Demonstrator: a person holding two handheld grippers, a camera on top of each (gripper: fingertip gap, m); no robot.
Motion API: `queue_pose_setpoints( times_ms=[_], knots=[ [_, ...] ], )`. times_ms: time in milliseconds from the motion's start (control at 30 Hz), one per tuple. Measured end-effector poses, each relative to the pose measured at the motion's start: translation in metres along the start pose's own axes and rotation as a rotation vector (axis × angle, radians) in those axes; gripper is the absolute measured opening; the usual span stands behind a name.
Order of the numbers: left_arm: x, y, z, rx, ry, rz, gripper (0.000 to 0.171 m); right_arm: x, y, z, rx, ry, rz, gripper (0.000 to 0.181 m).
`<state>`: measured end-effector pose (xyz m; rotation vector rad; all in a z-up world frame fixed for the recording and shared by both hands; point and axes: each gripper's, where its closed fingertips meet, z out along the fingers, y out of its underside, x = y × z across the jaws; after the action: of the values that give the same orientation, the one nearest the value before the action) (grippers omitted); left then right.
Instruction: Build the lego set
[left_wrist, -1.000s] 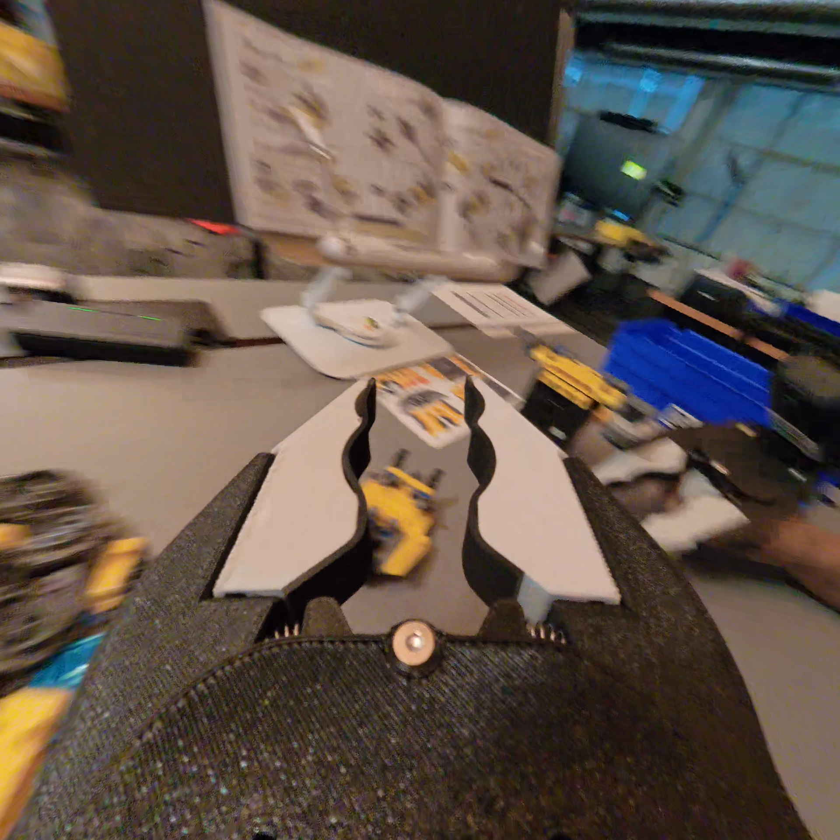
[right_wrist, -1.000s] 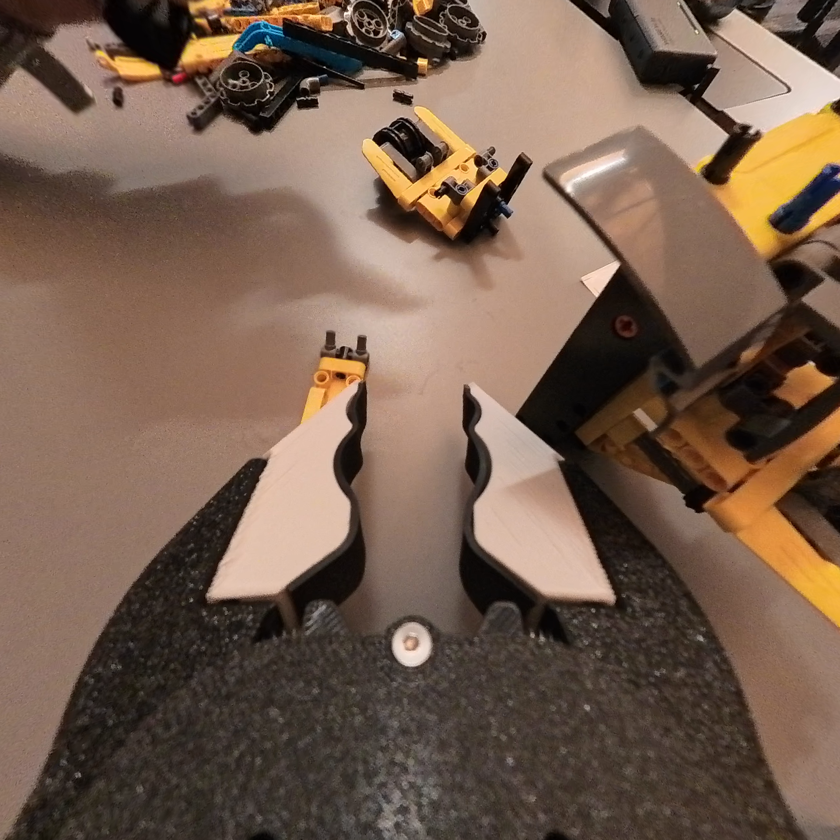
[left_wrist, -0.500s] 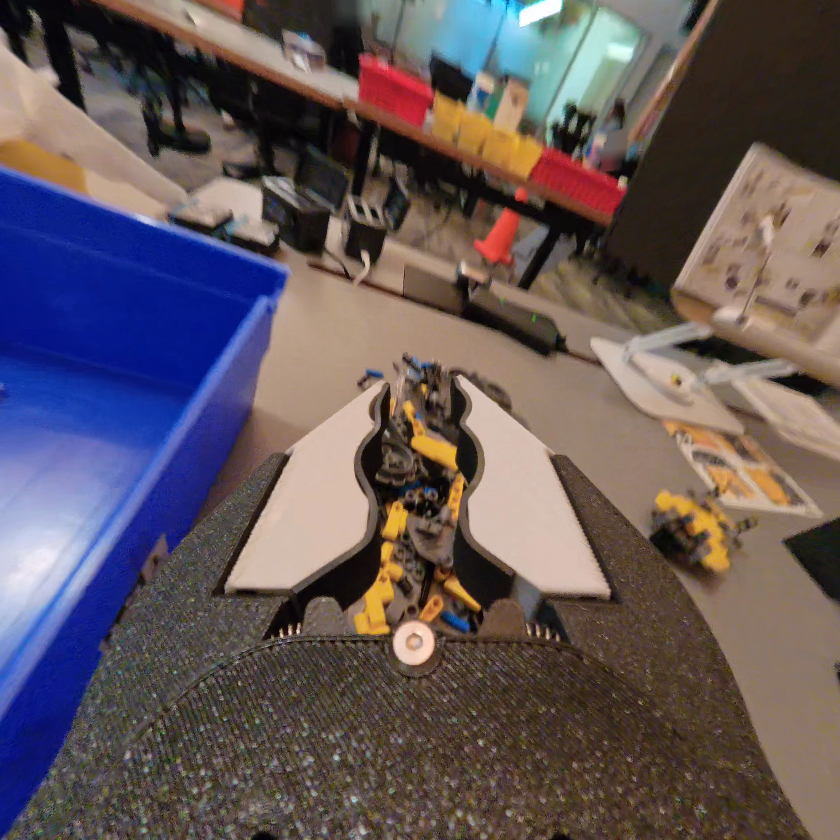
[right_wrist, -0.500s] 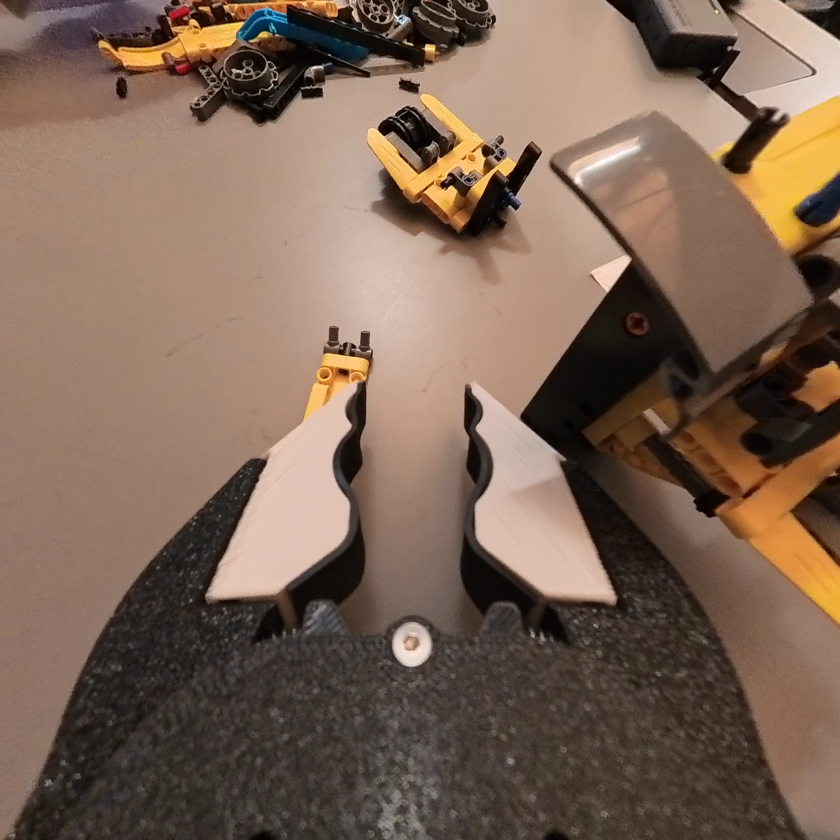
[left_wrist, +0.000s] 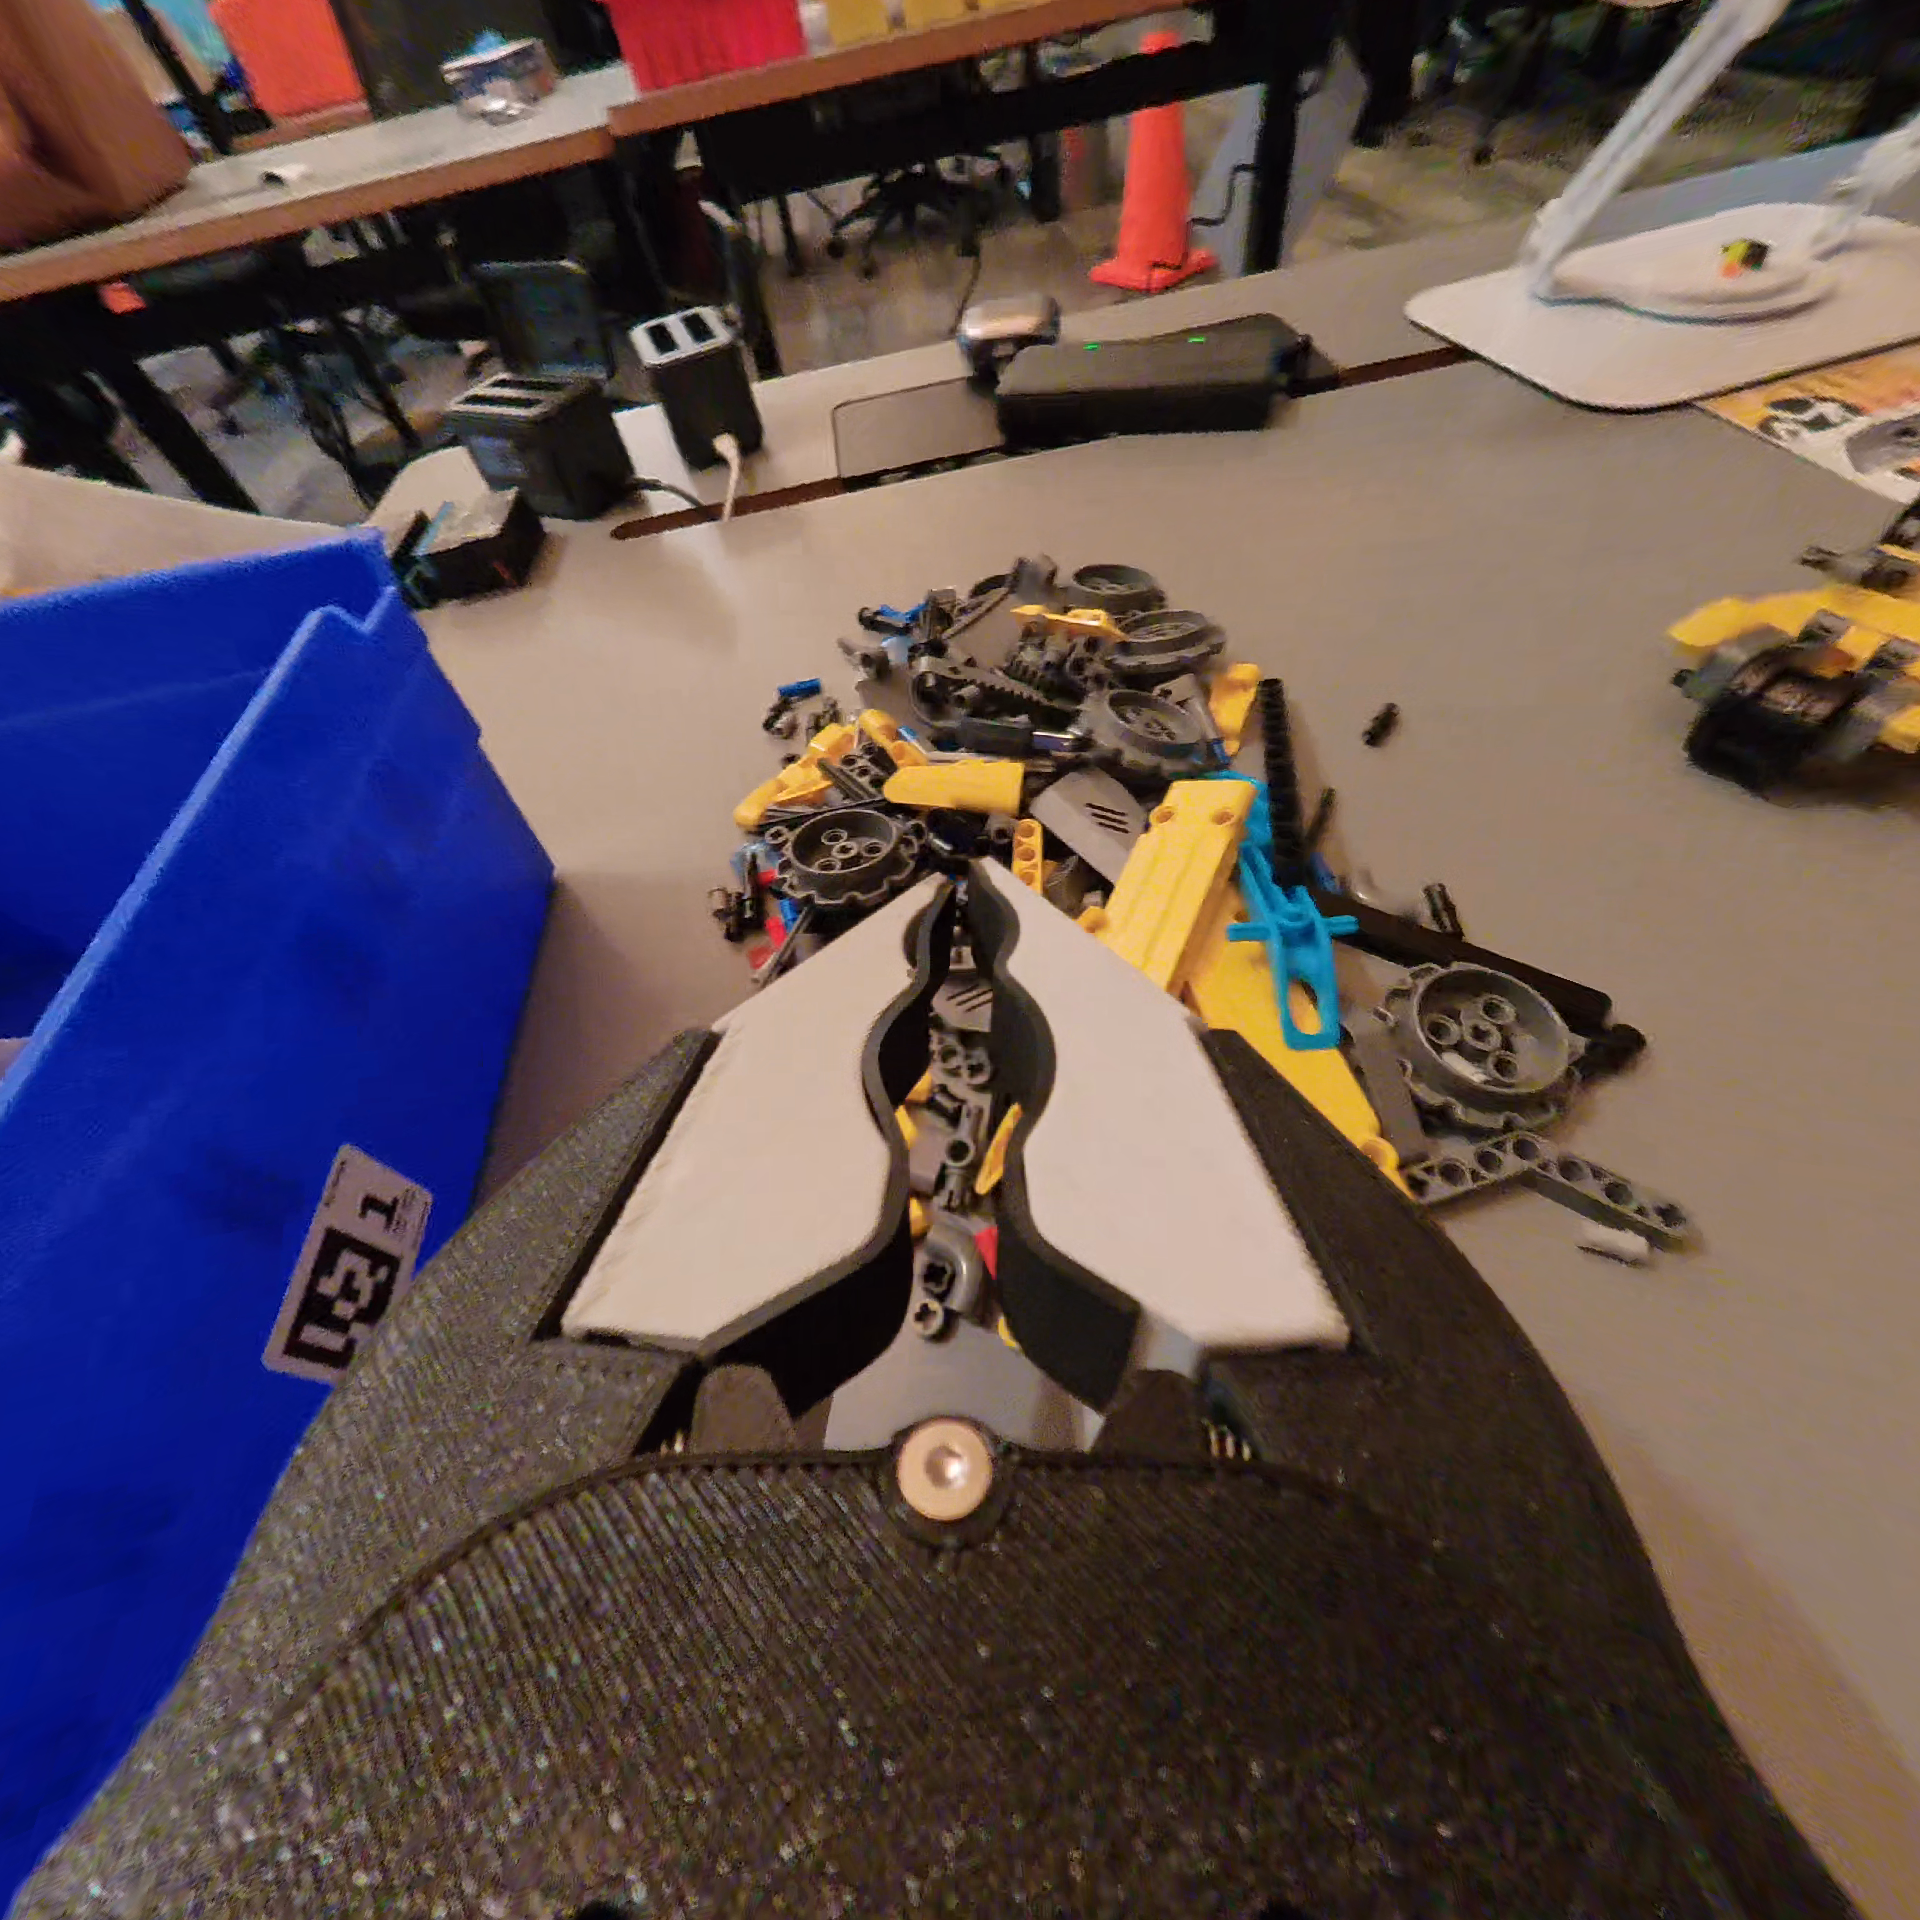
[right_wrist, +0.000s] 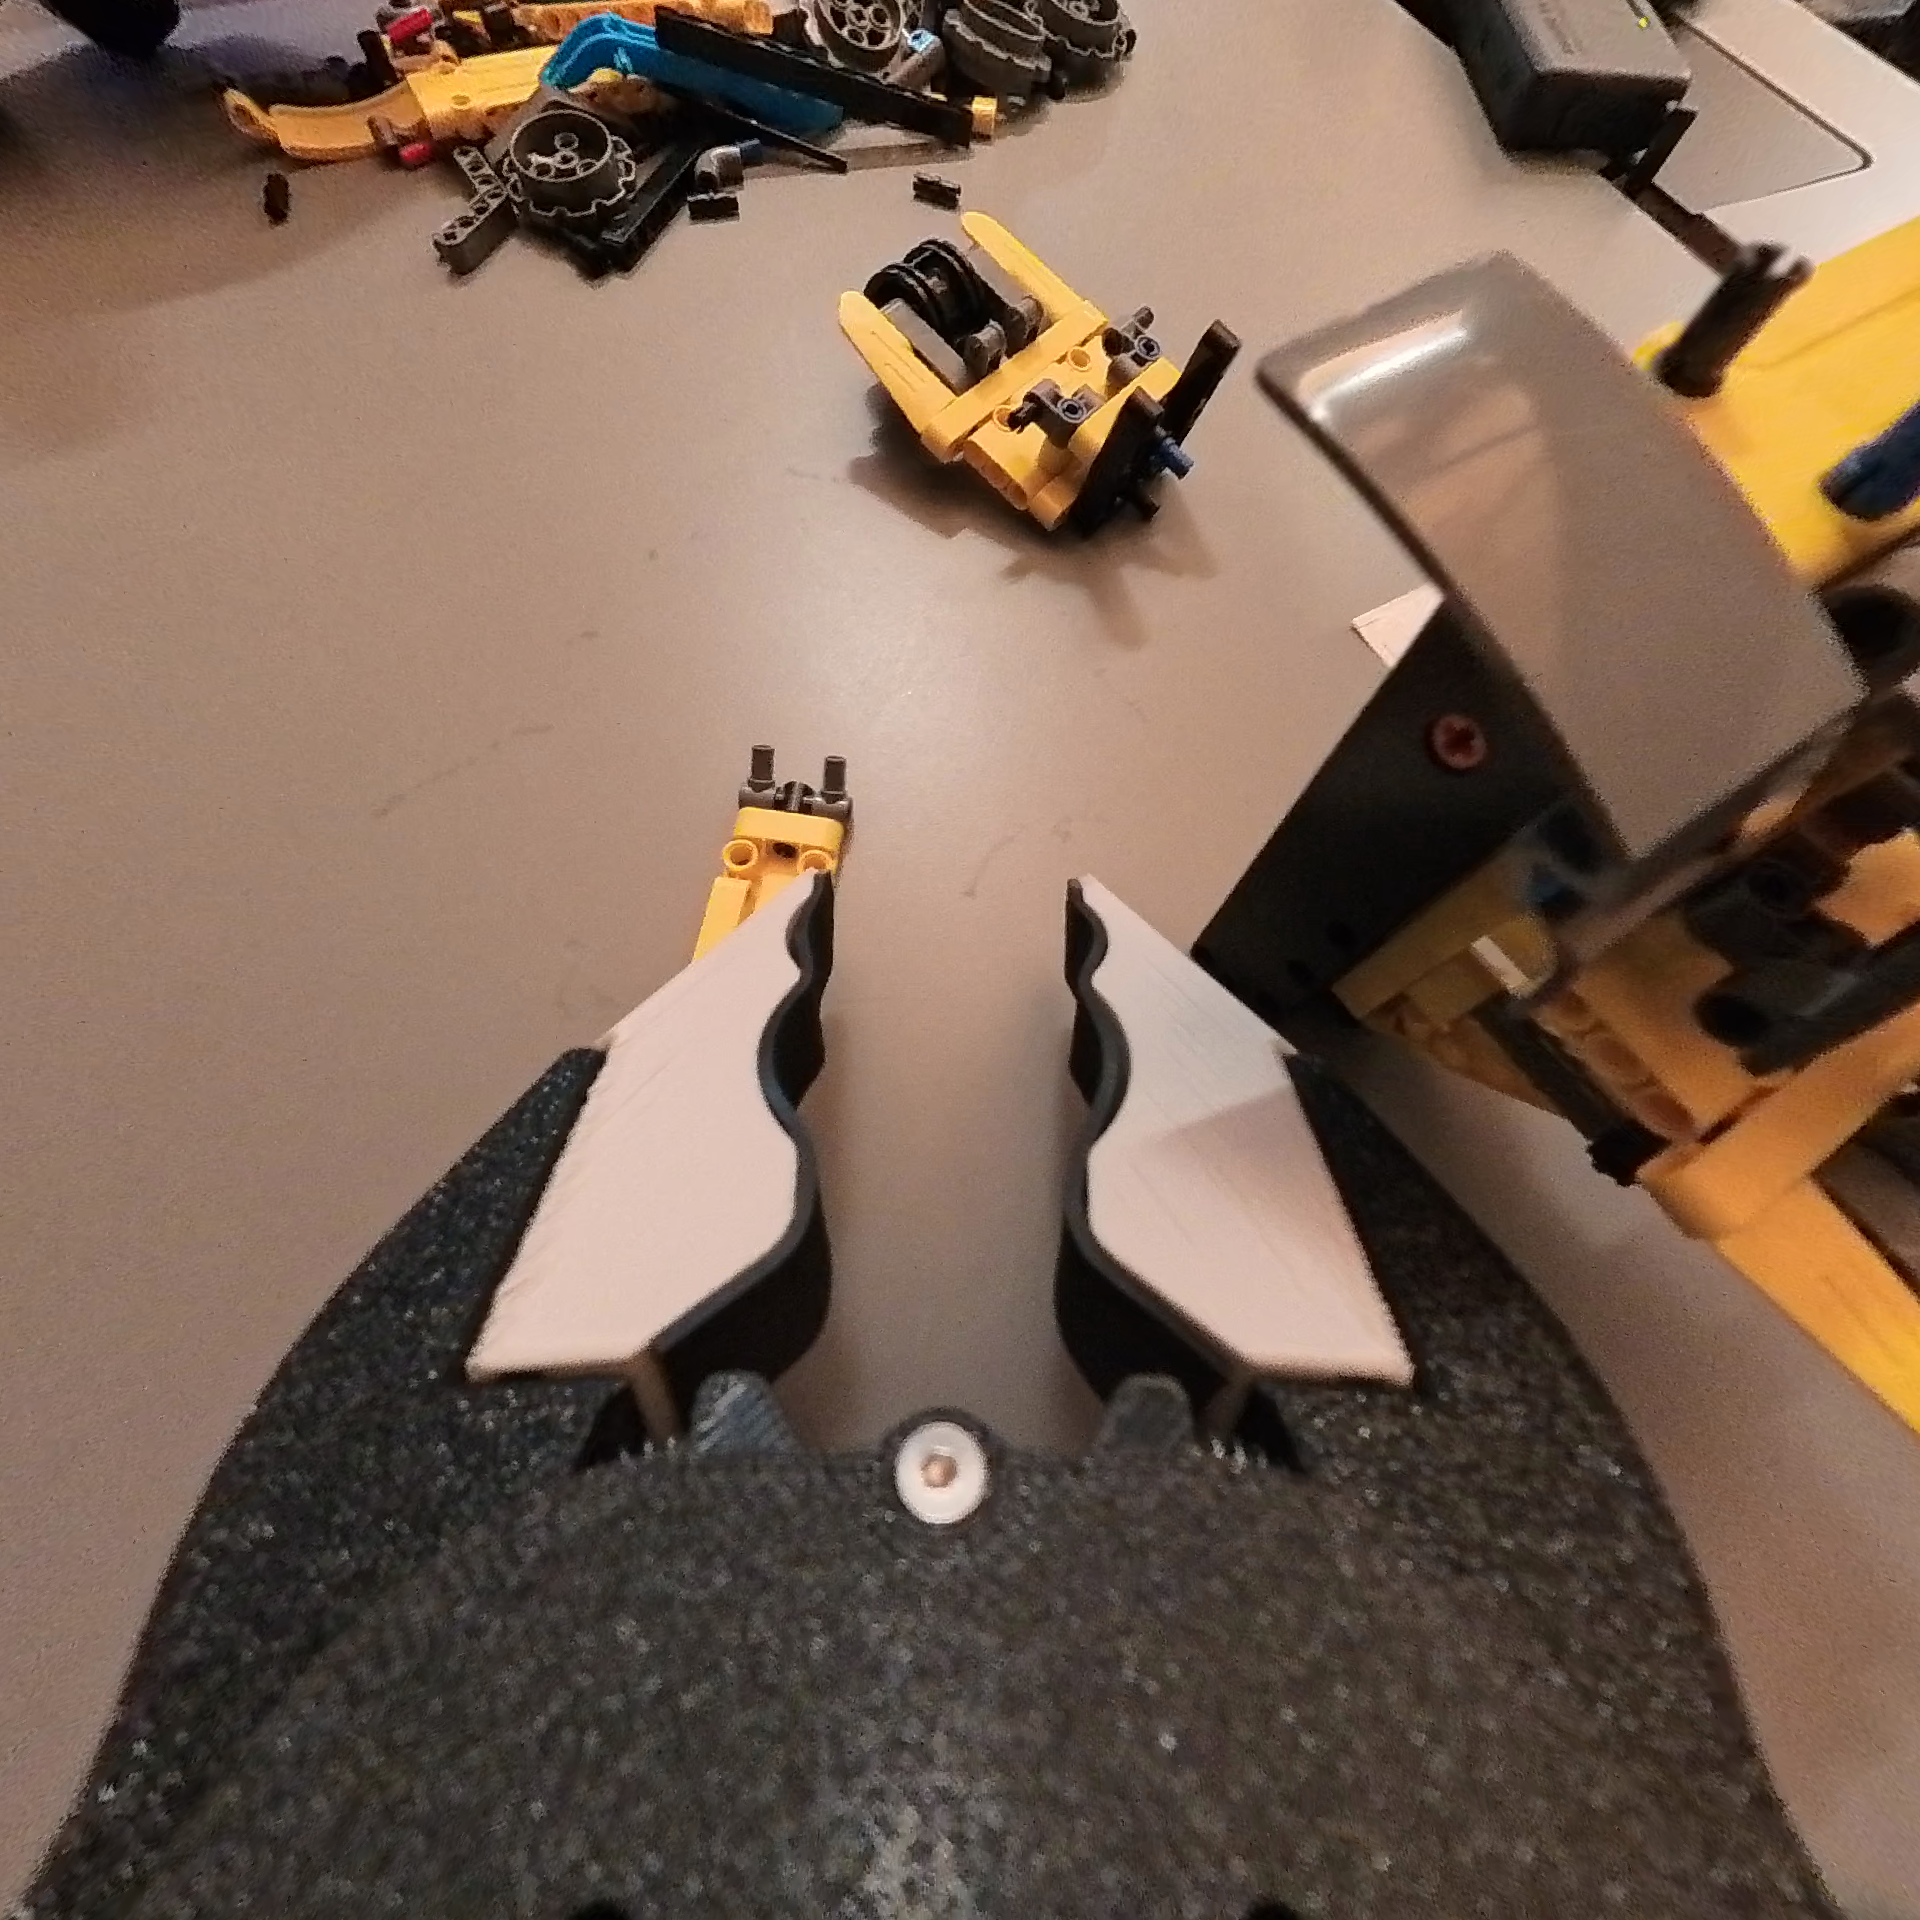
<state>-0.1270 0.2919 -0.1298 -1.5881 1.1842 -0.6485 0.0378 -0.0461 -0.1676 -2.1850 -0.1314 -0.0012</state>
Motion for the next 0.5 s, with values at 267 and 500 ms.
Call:
queue_pose_setpoints(
  times_ms=[267,500],
  knots=[
    [0.007,0.014,0.012,-0.111,0.049,0.011,0.019,-0.002,0.001,0.001,-0.006,0.015,-0.036,0.044],
    [0.011,0.027,0.02,-0.209,0.099,-0.021,0.018,-0.002,0.001,0.001,-0.007,0.013,-0.032,0.044]
  ],
)
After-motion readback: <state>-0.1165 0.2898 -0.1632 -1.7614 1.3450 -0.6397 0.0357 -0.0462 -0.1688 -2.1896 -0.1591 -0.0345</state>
